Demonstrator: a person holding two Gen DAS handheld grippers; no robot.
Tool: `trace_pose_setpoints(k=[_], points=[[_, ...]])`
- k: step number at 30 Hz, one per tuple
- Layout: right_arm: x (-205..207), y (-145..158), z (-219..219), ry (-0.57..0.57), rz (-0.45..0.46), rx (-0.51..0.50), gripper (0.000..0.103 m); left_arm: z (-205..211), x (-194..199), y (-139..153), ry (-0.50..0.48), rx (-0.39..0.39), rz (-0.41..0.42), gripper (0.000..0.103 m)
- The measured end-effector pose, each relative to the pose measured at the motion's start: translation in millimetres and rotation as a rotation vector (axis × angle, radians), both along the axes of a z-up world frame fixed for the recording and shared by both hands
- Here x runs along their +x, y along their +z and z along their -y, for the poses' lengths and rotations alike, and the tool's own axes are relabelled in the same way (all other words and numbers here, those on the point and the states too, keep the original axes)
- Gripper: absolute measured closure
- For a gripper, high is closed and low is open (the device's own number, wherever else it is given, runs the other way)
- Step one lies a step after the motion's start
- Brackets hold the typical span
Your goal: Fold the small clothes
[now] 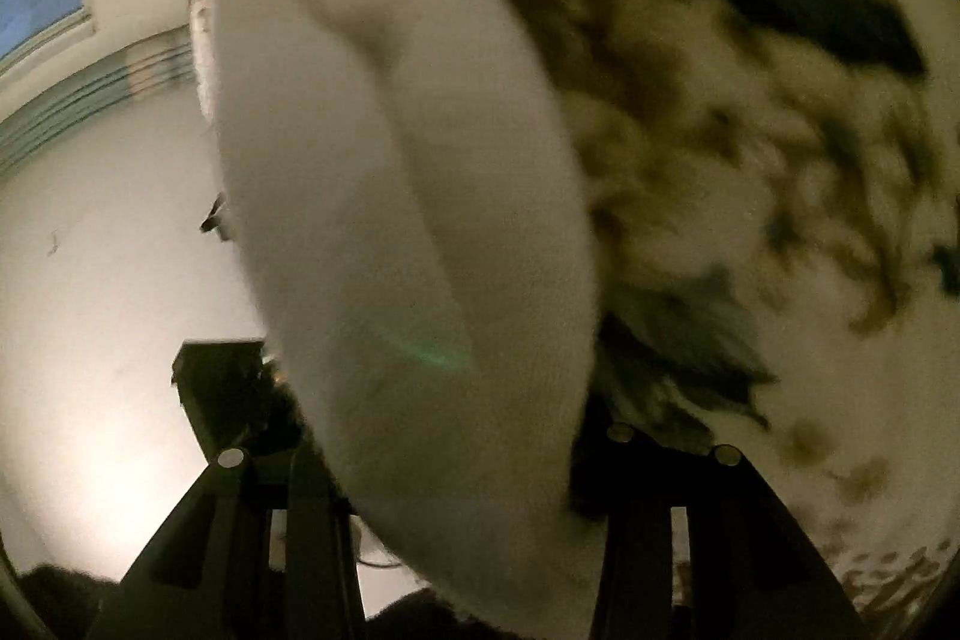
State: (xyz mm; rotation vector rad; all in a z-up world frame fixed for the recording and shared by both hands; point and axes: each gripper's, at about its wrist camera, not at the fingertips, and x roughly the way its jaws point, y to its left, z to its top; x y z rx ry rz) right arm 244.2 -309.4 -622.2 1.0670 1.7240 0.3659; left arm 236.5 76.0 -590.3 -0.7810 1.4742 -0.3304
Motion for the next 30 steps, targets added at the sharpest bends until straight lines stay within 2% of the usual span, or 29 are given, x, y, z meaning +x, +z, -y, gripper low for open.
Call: trace_pose_setpoints(k=[4, 6, 9, 13, 18, 23, 24, 25, 26, 27, 30], points=[[7, -1, -5, 0.038, 0.008, -0.03, 0.058, 3, 3, 4, 0.02, 0.044, 0.003, 0.062], [9, -3, -10, 0.054, -0.008, -0.034, 0.056, 6, 1, 6, -0.002, 0.1, 0.007, 0.056], [18, -1, -21, 0.092, -0.024, -0.057, 0.052, 17, 6, 13, -0.026, 0.182, 0.022, 0.054], [25, 8, -38, 0.135, -0.02, -0.111, 0.046, 21, 5, 20, -0.038, 0.251, 0.03, 0.054], [25, 21, -33, 0.165, -0.015, -0.181, 0.046, 14, 4, 32, -0.016, 0.296, 0.047, 0.055], [41, 62, -35, 0.249, 0.034, -0.333, 0.045, -6, 1, 66, 0.041, 0.326, 0.108, 0.054], [48, 76, -35, 0.261, 0.066, -0.371, 0.045, -9, 3, 73, 0.045, 0.341, 0.121, 0.051], [59, 91, -35, 0.271, 0.096, -0.403, 0.045, -11, 8, 81, 0.048, 0.349, 0.139, 0.039], [74, 107, -34, 0.282, 0.127, -0.433, 0.045, -14, 12, 87, 0.048, 0.343, 0.162, 0.033], [92, 119, -31, 0.286, 0.164, -0.454, 0.045, -14, 20, 92, 0.047, 0.341, 0.184, 0.03], [136, 157, -39, 0.34, 0.246, -0.473, 0.045, -6, 53, 96, 0.014, 0.35, 0.238, 0.03]])
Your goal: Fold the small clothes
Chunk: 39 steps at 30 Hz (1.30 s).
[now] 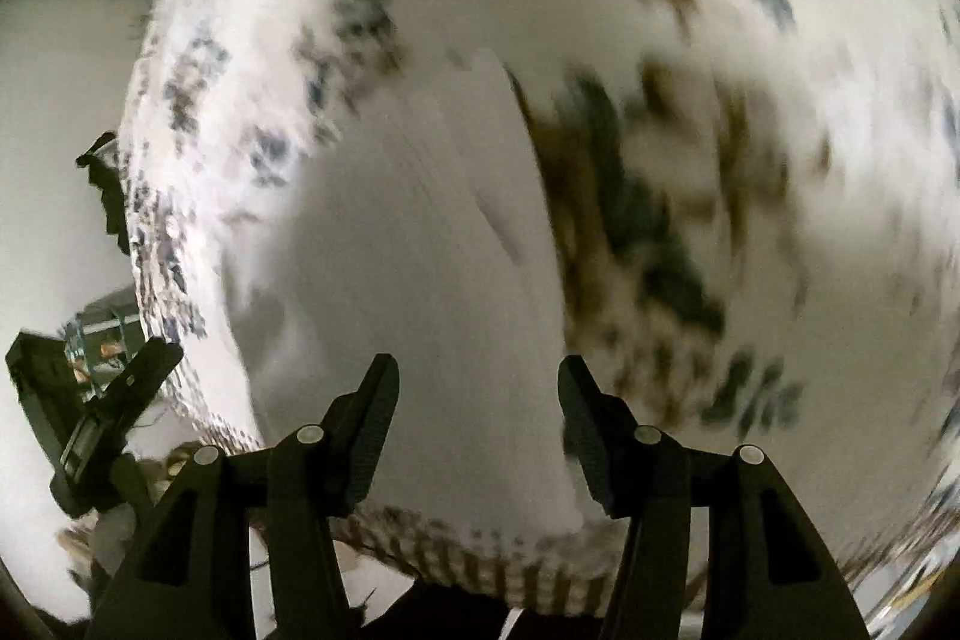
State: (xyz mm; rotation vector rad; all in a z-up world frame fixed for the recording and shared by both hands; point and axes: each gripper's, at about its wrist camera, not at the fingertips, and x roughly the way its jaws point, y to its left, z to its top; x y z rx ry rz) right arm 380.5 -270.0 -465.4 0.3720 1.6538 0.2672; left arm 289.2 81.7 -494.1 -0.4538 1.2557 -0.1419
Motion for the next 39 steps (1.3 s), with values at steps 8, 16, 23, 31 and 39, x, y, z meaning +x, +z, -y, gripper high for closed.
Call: trace_pose_setpoints(k=[8, 16, 23, 31, 39], points=[[70, -10, -90, 0.481, 0.091, -0.078, 0.045, -30, 7, -43, 0.032, 0.24, -0.095, 0.03], [68, -64, -120, 0.681, 0.001, -0.068, 0.045, -69, -33, -139, 0.087, 0.22, -0.261, 0.012], [66, -72, -117, 0.679, -0.059, -0.007, 0.046, -64, -16, -157, 0.128, 0.258, -0.353, 0.0], [113, -45, -39, 0.426, -0.034, 0.05, 0.045, -56, -15, -55, 0.074, 0.209, -0.117, 0.001], [125, -69, 4, 0.193, -0.197, 0.186, 0.045, 95, 47, -45, -0.489, 0.168, 0.024, 0.012]])
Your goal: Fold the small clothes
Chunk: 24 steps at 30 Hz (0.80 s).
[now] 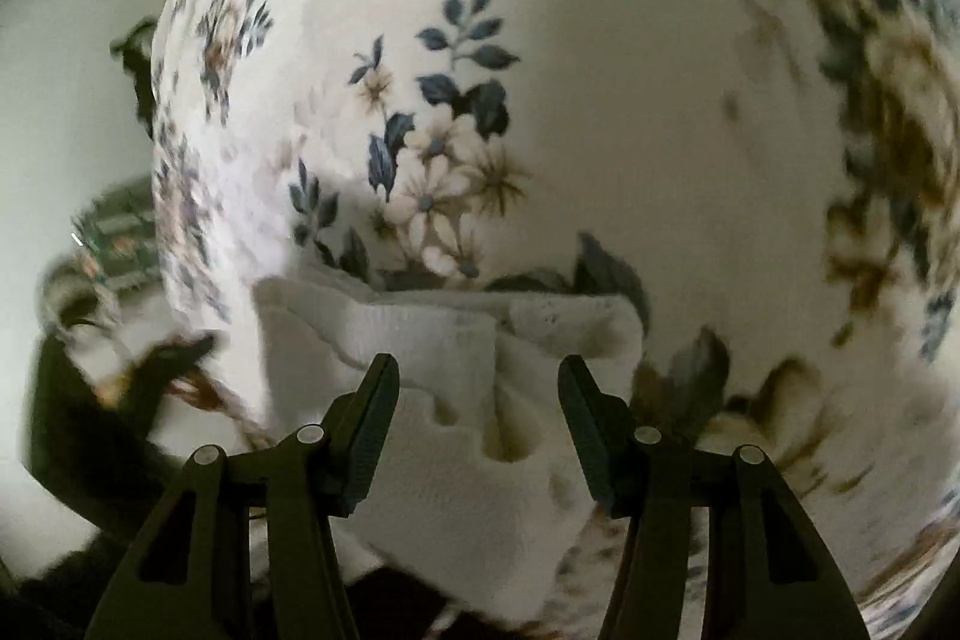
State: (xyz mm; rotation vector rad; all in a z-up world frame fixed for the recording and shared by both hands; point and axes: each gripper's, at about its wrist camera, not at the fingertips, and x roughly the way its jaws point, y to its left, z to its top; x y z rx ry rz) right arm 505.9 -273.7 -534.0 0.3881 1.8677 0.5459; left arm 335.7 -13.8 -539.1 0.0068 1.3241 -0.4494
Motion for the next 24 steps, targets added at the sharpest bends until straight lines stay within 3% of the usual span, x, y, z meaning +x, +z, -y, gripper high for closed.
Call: trace_pose_setpoints(k=[2, 4, 5, 7, 9, 11, 15, 18, 20, 21, 22, 24], points=[[1, -4, 6, -0.042, -0.033, 0.055, 0.045, 31, 15, -22, -0.089, 0.036, -0.041, 0.032], [1, -11, 8, -0.067, -0.058, 0.09, 0.045, 50, 22, -35, -0.152, 0.07, -0.051, 0.075], [2, -16, 7, -0.077, -0.073, 0.104, 0.045, 55, 22, -41, -0.172, 0.088, -0.058, 0.077], [3, -29, 2, -0.097, -0.099, 0.121, 0.046, 51, 22, -46, -0.173, 0.076, -0.068, 0.095], [2, -40, -3, -0.112, -0.12, 0.142, 0.049, 42, 24, -43, -0.139, 0.03, -0.077, 0.097], [-2, -46, -9, -0.104, -0.133, 0.149, 0.063, 28, 24, -35, -0.101, -0.004, -0.071, 0.098], [-8, -47, -17, -0.078, -0.131, 0.166, 0.063, 12, 18, -16, -0.054, -0.059, -0.074, 0.098], [-10, -52, -19, -0.064, -0.141, 0.161, 0.063, 0, 18, -14, -0.006, -0.11, -0.125, 0.093], [-12, -56, -20, -0.061, -0.153, 0.155, 0.063, -2, 21, -21, 0.022, -0.146, -0.169, 0.072], [-12, -58, -20, -0.065, -0.156, 0.156, 0.063, -6, 20, -26, 0.045, -0.145, -0.177, 0.052], [-12, -59, -20, -0.065, -0.157, 0.157, 0.063, 3, 23, -25, 0.055, -0.151, -0.176, 0.045], [-13, -59, -23, -0.063, -0.157, 0.156, 0.063, 5, 19, -29, 0.052, -0.163, -0.178, 0.045]])
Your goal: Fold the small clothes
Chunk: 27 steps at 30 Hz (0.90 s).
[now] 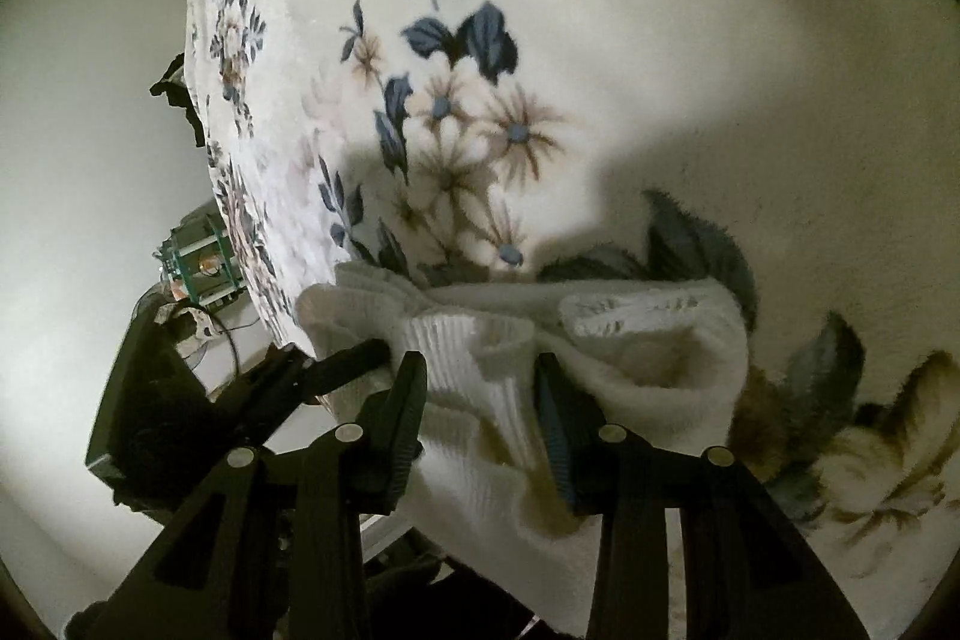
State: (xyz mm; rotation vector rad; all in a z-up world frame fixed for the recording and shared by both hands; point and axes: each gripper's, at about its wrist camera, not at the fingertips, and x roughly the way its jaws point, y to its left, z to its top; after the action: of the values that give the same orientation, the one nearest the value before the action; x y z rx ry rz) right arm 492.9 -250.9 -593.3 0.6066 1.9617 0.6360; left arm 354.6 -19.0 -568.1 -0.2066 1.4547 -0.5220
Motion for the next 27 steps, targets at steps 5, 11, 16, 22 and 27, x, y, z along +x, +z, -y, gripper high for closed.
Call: trace_pose_setpoints(k=[5, 11, 16, 22, 27], points=[[0, -1, 4, -0.021, -0.015, 0.001, 0.063, 2, -3, -9, -0.04, 0.038, 0.023, 0.046], [1, 3, 5, -0.009, 0.002, 0.003, 0.063, 4, -4, -7, -0.075, 0.083, 0.059, 0.093], [0, 15, -2, 0.027, 0.059, 0.004, 0.096, -7, -8, 16, -0.046, 0.057, 0.102, 0.096], [-14, 22, -13, 0.062, -0.006, 0.052, 0.098, -20, -10, 36, -0.019, 0.002, 0.102, 0.096], [-40, -11, -16, 0.206, -0.125, -0.107, 0.099, -22, -4, 39, 0.013, -0.041, 0.095, 0.099]])
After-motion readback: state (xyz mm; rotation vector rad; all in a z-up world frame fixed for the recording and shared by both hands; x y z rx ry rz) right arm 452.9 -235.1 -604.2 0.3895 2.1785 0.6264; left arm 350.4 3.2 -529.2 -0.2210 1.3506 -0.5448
